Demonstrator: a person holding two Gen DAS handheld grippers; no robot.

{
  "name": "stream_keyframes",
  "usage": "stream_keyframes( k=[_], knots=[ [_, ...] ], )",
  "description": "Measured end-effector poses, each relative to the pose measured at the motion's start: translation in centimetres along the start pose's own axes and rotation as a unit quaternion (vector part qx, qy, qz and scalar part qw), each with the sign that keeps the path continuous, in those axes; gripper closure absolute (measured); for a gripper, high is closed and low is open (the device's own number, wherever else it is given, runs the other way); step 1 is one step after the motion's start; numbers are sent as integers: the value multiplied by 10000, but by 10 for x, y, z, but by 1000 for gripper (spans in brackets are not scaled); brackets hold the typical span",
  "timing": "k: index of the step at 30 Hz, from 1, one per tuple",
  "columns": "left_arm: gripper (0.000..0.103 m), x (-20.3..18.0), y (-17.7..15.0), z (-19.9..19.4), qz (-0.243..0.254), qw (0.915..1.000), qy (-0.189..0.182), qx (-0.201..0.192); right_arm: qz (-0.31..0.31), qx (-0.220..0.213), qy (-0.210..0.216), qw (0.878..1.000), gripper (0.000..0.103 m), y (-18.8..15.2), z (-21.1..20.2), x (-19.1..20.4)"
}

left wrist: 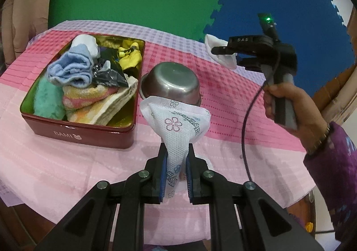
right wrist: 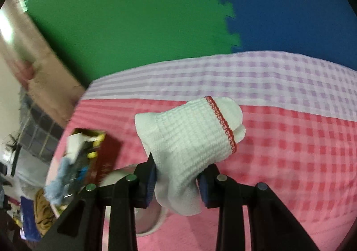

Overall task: Organize soft objects
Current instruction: 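Carry the white sock over the red tin and release it with the right tool, then lower the white flowered pad packet into the tin and open the left tool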

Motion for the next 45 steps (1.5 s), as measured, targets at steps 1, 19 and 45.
stream_keyframes(
  k=[1, 19, 45],
  knots=[
    [91, 0, 1, -3, -11, 10000, -1, -22, -93, 40, 97, 9999, 71, -3, -2, 13],
    [91, 48, 21, -63, -577, 9960, 336, -602, -1209, 842, 738, 9863, 71, -49, 70, 193],
    [89, 84, 24, -65, -1021, 9902, 677, -665, -1783, 864, 455, 9791, 52, -59, 110, 209]
  ],
)
Point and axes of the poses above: each gripper's, at about its wrist camera, not at the fingertips, and z roughly the way its jaws point, x to its left, y to its top, the point moved 8 cm from there along z, roughly the way its jaws point, and after that the axes turned 3 degrees about z, right-handed, at the moved point
